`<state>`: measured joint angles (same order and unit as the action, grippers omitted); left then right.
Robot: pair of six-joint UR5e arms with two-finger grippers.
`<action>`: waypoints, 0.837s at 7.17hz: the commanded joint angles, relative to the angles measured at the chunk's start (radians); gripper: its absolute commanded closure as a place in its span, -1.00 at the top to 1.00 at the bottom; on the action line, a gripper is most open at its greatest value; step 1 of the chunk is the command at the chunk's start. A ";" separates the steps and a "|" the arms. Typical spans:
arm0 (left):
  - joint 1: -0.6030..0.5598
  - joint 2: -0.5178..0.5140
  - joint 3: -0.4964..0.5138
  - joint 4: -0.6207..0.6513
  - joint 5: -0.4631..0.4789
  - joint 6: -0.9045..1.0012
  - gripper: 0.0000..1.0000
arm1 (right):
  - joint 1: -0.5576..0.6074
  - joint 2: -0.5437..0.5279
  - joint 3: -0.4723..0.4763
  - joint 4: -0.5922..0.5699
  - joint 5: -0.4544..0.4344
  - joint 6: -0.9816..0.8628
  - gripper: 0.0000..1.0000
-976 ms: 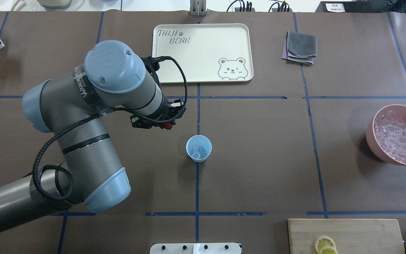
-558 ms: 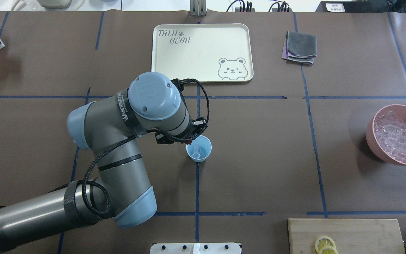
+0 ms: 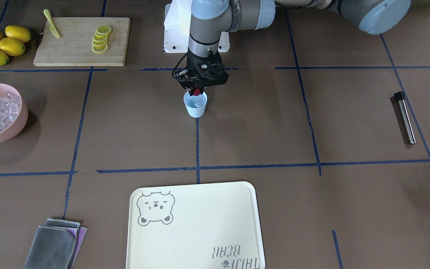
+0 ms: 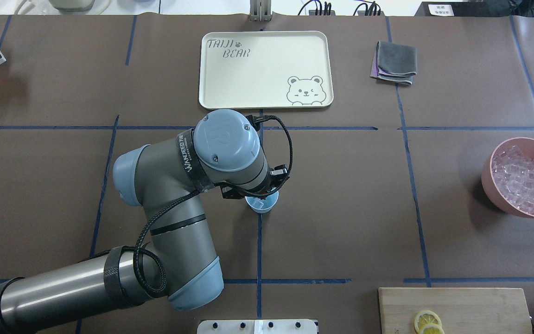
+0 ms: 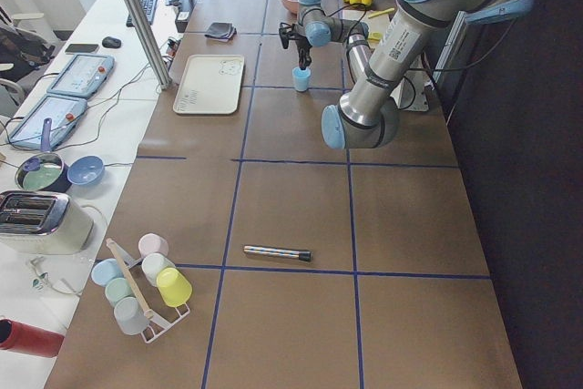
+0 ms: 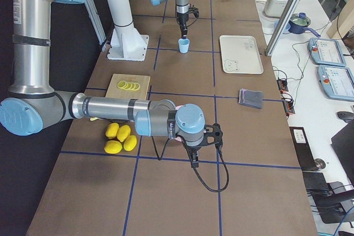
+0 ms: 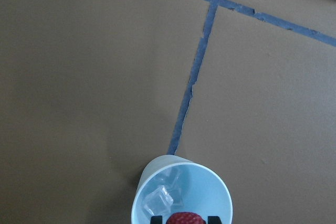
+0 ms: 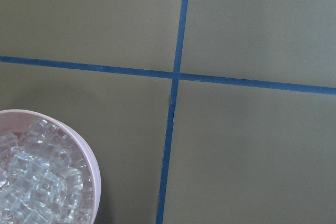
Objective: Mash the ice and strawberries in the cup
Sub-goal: 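Open the left gripper to drop the strawberry into the blue cup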
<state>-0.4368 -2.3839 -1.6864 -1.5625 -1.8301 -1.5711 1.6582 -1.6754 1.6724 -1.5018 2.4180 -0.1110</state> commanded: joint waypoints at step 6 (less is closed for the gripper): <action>-0.044 0.014 -0.018 0.011 0.006 0.064 1.00 | 0.000 0.010 -0.002 0.003 -0.005 -0.003 0.99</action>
<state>-0.4499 -2.3753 -1.6925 -1.5713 -1.8161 -1.5442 1.6582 -1.6687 1.6717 -1.5004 2.4158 -0.1118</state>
